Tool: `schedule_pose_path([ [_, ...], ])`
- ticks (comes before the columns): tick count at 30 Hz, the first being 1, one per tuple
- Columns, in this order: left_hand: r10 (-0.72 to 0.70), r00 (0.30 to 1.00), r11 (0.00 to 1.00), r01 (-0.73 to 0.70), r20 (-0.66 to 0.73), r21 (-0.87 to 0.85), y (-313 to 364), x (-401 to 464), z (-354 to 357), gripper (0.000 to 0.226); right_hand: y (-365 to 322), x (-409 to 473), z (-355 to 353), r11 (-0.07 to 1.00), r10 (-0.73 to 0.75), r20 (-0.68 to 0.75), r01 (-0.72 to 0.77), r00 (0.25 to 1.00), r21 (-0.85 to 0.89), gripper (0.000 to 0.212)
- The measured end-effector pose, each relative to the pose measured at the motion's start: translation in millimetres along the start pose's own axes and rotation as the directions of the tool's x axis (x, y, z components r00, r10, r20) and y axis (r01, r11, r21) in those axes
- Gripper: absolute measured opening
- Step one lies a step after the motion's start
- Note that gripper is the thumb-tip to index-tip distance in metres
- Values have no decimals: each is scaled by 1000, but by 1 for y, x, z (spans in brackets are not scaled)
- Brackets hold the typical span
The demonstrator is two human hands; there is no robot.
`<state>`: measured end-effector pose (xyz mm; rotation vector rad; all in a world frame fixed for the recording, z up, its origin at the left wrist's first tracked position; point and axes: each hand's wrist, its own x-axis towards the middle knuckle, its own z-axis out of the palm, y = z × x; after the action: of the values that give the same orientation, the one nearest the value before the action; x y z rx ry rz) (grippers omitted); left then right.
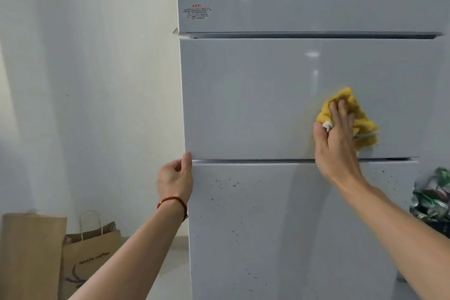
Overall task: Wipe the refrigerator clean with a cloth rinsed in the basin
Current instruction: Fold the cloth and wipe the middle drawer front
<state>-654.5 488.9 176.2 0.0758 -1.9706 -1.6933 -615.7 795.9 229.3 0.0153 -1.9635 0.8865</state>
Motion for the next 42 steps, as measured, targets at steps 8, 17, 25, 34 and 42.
schedule_pose_path([
  [8,17,1000,998,-17,-9,54,-9,12,-13,25,-49,-89,96,818,-483,394,563,782,-115,63],
  [17,55,997,998,-53,-49,34,-5,4,-20,21,-68,-107,137,775,-452,507,605,734,-185,60],
  [25,115,983,993,-111,-141,33,1,-41,-37,18,-69,-89,71,837,-400,503,529,766,-139,53],
  [34,168,973,981,-150,-159,120,3,-44,-32,25,99,-27,-79,912,-173,301,268,938,-311,51],
  [42,95,989,993,-86,-112,78,0,-29,-28,23,152,1,-119,917,9,59,16,998,-399,50],
])
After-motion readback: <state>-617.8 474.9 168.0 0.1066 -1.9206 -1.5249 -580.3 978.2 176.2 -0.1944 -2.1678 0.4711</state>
